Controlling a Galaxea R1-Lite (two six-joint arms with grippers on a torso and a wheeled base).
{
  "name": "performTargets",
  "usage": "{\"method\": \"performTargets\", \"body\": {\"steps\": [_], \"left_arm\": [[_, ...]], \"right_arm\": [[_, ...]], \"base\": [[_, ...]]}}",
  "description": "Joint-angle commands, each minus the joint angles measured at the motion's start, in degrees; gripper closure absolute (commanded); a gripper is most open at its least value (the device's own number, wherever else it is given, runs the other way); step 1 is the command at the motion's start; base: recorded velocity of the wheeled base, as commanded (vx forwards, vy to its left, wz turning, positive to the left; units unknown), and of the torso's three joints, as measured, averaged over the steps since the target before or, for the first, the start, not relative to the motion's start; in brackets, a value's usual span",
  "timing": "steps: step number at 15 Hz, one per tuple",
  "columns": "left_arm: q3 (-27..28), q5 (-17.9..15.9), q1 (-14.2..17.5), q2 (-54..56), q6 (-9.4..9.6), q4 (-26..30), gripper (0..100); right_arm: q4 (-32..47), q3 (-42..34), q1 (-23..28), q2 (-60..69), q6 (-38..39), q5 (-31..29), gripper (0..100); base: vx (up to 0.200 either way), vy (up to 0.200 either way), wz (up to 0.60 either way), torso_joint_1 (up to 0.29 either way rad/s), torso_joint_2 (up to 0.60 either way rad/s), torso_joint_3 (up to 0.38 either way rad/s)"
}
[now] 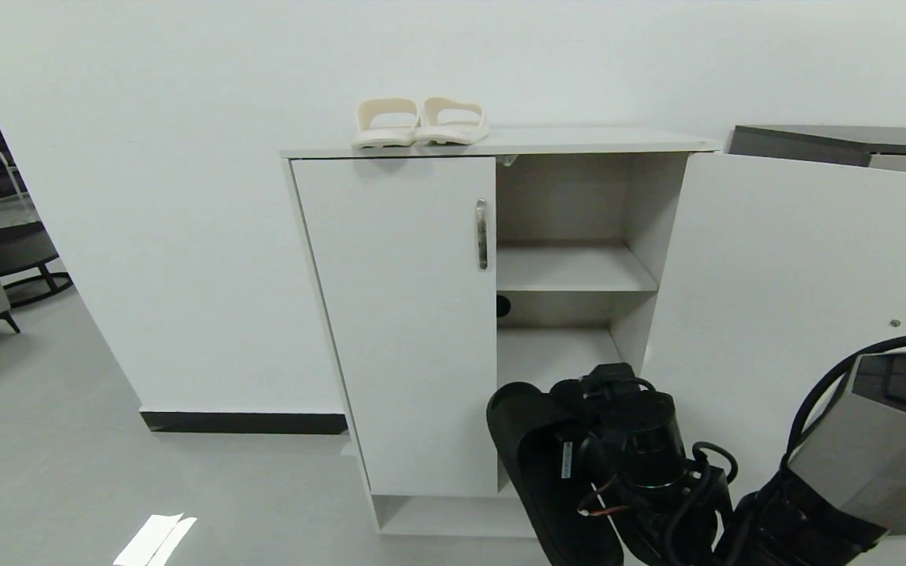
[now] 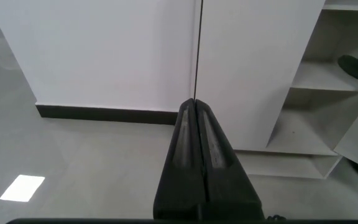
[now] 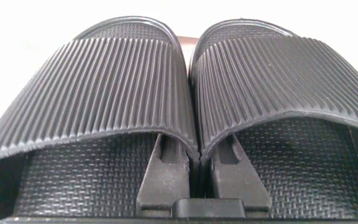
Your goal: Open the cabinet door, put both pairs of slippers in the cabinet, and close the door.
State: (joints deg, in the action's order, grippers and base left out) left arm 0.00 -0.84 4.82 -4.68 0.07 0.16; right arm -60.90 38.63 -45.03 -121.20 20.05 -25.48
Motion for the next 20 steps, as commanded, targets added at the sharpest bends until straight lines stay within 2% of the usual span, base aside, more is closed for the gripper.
{"method": "performTargets", "body": {"steps": [1, 2, 4, 6, 11, 14, 20], "left_arm": [[0.0, -0.04, 0.02, -0.42, 0.01, 0.02, 100], [0.0, -0.04, 0.02, -0.42, 0.01, 0.02, 100], [0.0, -0.04, 0.02, -0.42, 0.01, 0.02, 100], [0.0, -0.04, 0.02, -0.42, 0.01, 0.02, 100], [0.0, -0.04, -0.07, -0.42, 0.19, 0.02, 100], [0.0, -0.04, 0.02, -0.33, 1.6, 0.02, 100], [0.0, 0.14, 0.02, -0.33, 1.07, 0.02, 100]], "right_arm": [[0.0, 2.15, 0.3, -2.02, -0.28, -0.45, 100], [0.08, 3.47, 1.0, -3.17, -0.63, -1.06, 100], [0.26, 7.77, 3.28, -7.91, -1.24, -6.87, 100], [-0.09, 8.57, 5.48, -9.23, -3.71, -9.68, 100], [-5.98, 12.87, 6.98, -12.31, -4.94, -9.33, 100], [-6.24, 15.86, 7.06, -13.36, -6.61, -9.33, 100], [-5.1, 20.08, 8.03, -14.06, -9.77, -9.24, 100]], "base": [[0.0, 0.0, 0.0, 0.0, 0.0, 0.0], [0.0, 0.0, 0.0, 0.0, 0.0, 0.0], [0.0, 0.0, 0.0, 0.002, 0.0, -0.144], [0.0, 0.0, 0.0, 0.002, 0.0, -0.195], [0.0, 0.0, 0.0, 0.002, 0.0, -0.192], [0.0, 0.0, 0.0, 0.004, 0.0, -0.194], [0.0, 0.0, 0.0, 0.004, 0.0, -0.141]]}}
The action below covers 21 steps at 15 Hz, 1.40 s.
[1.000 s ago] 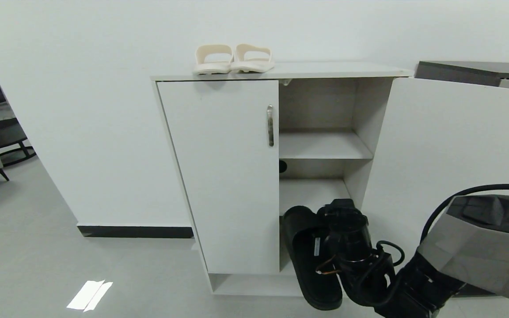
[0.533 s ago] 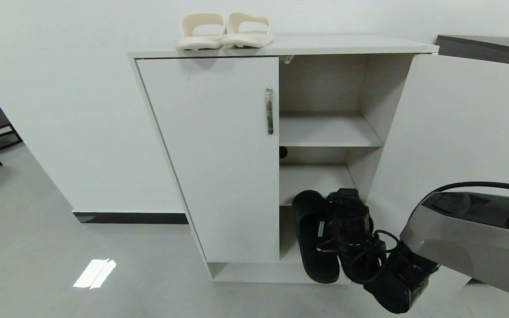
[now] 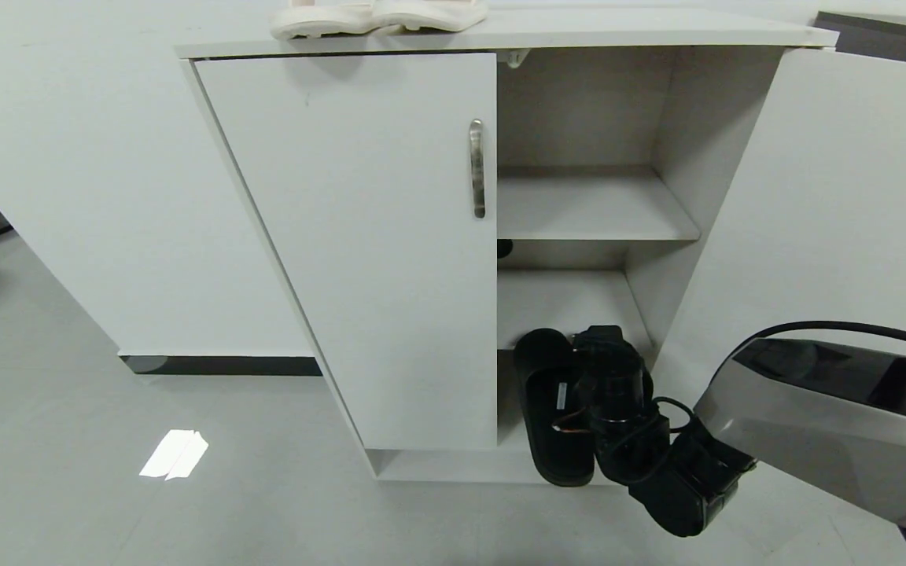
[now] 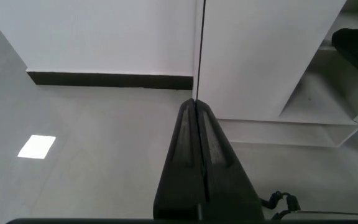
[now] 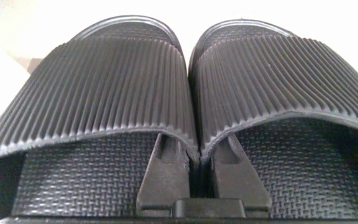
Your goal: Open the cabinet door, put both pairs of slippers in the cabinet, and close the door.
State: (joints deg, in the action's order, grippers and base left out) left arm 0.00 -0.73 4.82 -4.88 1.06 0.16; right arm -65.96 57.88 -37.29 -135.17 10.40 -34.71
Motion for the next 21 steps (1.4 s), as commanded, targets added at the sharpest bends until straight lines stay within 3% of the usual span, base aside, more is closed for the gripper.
{"method": "performTargets", "body": {"steps": [1, 11, 16, 21], "left_arm": [[0.0, 0.03, 0.02, -0.13, -0.09, 0.02, 100], [0.0, 0.03, 0.02, -0.13, -0.27, 0.02, 100], [0.0, 0.03, 0.02, -0.13, -0.36, 0.02, 100], [0.0, 0.03, 0.02, -0.13, -0.36, 0.02, 100]], "right_arm": [[0.05, 1.45, 0.38, -0.09, -0.29, -0.01, 100], [4.79, 8.74, 1.87, -2.38, -1.61, -0.63, 100], [5.49, 16.12, 3.37, -6.69, -2.49, -0.45, 100], [11.21, 26.32, 4.95, -11.08, -3.19, -0.01, 100]], "base": [[0.0, 0.0, 0.0, 0.0, 0.0, 0.0], [0.18, 0.0, 0.0, 0.001, 0.0, -0.001], [0.0, 0.0, 0.0, 0.0, 0.0, 0.0], [0.0, 0.0, 0.0, 0.0, 0.0, 0.0]]}}
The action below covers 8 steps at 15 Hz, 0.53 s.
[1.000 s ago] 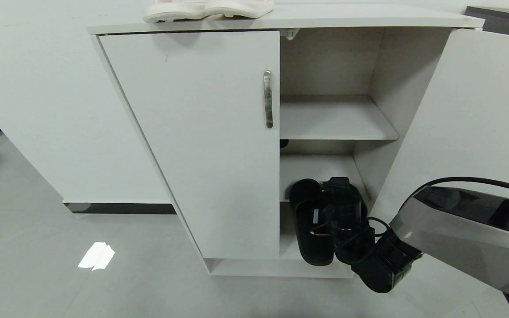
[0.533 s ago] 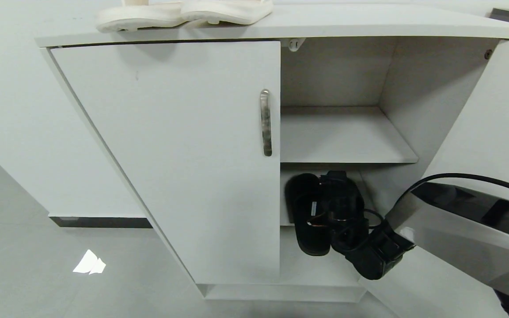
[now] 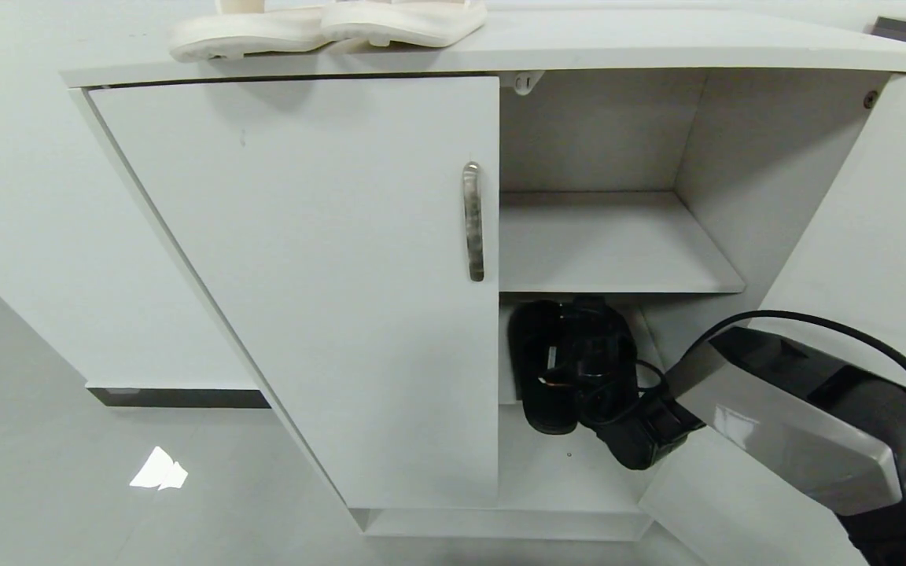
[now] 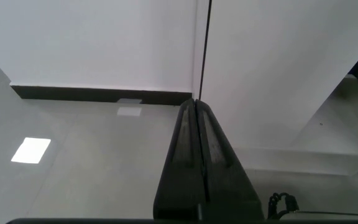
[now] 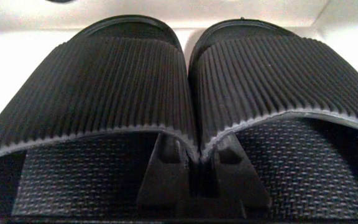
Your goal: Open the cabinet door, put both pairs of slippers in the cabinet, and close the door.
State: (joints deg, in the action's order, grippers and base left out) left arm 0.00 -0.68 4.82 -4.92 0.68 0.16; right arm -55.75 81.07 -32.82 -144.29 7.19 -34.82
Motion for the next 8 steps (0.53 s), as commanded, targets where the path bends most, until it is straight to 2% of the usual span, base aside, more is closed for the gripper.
{"method": "performTargets", "body": {"steps": [1, 5, 6, 8], "left_arm": [[0.0, -0.02, 0.02, -0.08, -0.07, 0.02, 100], [0.0, -0.02, 0.02, -0.08, -0.07, 0.02, 100], [0.0, -0.02, 0.02, -0.08, -0.07, 0.02, 100], [0.0, -0.02, 0.02, -0.08, -0.07, 0.02, 100]], "right_arm": [[2.49, 4.71, 0.56, -2.4, 0.01, 0.1, 100], [4.16, 5.94, 1.35, -3.54, 0.1, 0.36, 100], [4.16, 5.94, 1.35, -3.63, 0.19, 0.54, 0], [3.8, 5.33, 1.35, -3.54, 0.1, 0.63, 0]], "base": [[0.0, 0.0, 0.0, 0.0, 0.0, 0.0], [0.0, 0.0, 0.0, 0.0, 0.0, 0.0], [0.0, 0.0, 0.0, 0.0, 0.0, 0.0], [0.0, 0.0, 0.0, 0.0, 0.0, 0.0]]}}
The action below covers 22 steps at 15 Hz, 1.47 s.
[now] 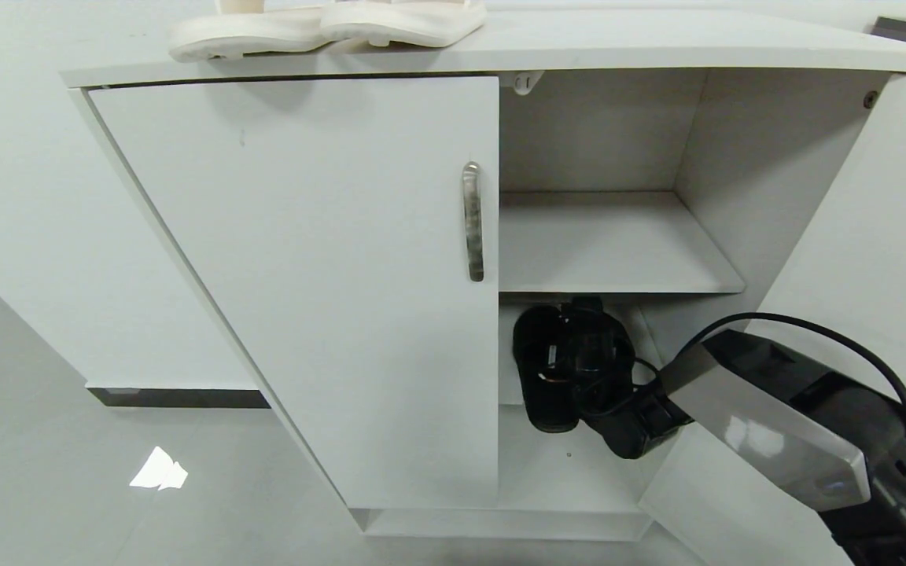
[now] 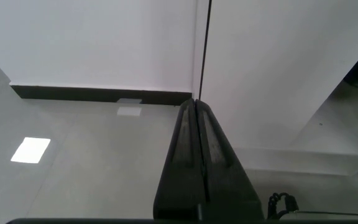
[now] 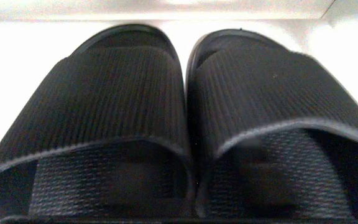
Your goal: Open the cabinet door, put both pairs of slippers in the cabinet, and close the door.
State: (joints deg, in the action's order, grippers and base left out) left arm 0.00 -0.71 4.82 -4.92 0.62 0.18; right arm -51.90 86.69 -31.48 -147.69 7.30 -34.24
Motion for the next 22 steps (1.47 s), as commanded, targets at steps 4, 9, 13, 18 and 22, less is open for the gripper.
{"method": "performTargets", "body": {"steps": [4, 9, 13, 18, 22], "left_arm": [[0.0, 0.0, 0.02, -0.08, -0.09, -0.01, 100], [0.0, 0.0, 0.02, -0.08, -0.09, -0.01, 100], [0.0, -0.08, 0.02, -0.08, -0.18, -0.01, 100], [0.0, -0.08, 0.02, -0.08, -0.18, -0.01, 100], [0.0, -0.08, 0.02, -0.08, -0.18, -0.01, 100]], "right_arm": [[-7.08, -16.55, -1.39, 9.26, 0.08, 5.59, 0], [-21.76, -39.23, -4.82, 21.57, 0.52, 11.57, 0], [-24.83, -52.23, -7.55, 29.39, 2.28, 22.82, 0], [-24.57, -55.75, -8.25, 32.82, 3.77, 26.86, 0], [-24.57, -56.01, -8.87, 32.73, 3.77, 26.77, 0]], "base": [[0.0, 0.0, 0.0, 0.0, 0.0, 0.0], [-0.12, 0.0, 0.0, 0.001, 0.0, 0.0], [-0.2, 0.0, 0.0, -0.004, 0.0, -0.001], [-0.12, 0.0, 0.0, 0.0, 0.0, 0.0], [0.0, 0.0, 0.0, 0.0, 0.0, 0.0]]}}
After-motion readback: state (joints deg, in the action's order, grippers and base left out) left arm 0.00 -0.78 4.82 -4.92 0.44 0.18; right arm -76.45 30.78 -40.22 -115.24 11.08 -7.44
